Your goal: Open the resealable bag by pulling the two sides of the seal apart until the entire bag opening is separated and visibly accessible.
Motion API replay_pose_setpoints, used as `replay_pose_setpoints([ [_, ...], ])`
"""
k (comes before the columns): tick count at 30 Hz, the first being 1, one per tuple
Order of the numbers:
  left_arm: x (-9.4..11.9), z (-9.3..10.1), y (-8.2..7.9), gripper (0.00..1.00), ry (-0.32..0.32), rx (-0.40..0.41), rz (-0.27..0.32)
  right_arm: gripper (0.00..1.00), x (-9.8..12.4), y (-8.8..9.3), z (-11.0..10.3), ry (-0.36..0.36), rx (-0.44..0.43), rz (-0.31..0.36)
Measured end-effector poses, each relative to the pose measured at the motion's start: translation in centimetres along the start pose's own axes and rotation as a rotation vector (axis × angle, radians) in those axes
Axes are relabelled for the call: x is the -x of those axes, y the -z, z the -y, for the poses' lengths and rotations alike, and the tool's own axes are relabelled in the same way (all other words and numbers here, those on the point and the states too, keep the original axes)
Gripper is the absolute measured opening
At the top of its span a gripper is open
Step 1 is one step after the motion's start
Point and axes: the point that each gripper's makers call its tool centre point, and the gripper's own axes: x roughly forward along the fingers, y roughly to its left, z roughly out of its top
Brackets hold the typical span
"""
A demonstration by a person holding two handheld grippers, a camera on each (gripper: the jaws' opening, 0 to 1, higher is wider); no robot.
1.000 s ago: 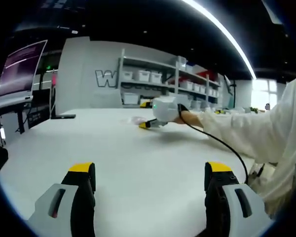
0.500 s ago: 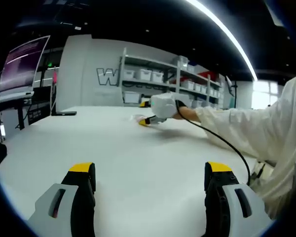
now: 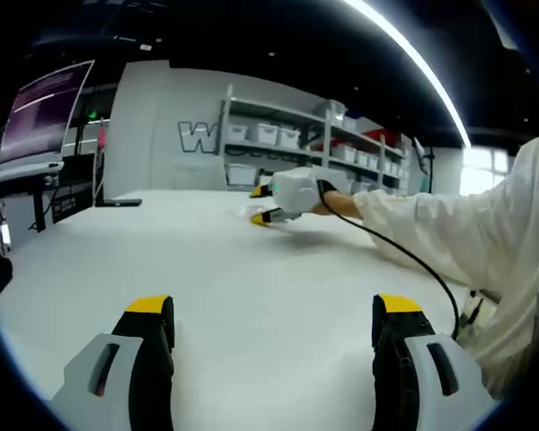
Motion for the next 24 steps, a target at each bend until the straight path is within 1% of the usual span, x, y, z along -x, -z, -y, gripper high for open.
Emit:
replay_pose_setpoints([
  [5, 0.1, -0.2, 0.0, 0.90, -0.007, 0.003, 0.000, 0.24, -0.2, -0.1, -0.2, -0.013, -0.006, 0.010],
  [9, 0.1, -0.3, 0.0, 0.90, -0.006, 0.004, 0.000, 0.13, -0.5, -0.2, -0.7, -0.040, -0.045, 0.018],
  [11, 0.1, -0.4, 0.0, 0.90, -0.007, 0.004, -0.001, 0.10, -0.7, -0.1, -0.8, -0.044, -0.049, 0.016],
  [19, 0.2, -0.5, 0.0, 0.90, -0.011, 0.006, 0.000, 0.09, -0.9, -0.1, -0.8, -0.050, -0.076, 0.001],
  [24, 0.2, -0.4, 0.0, 0.90, -0.008, 0.004, 0.000, 0.02, -0.9, -0.1, -1.2, -0.068, -0.096, 0.006],
])
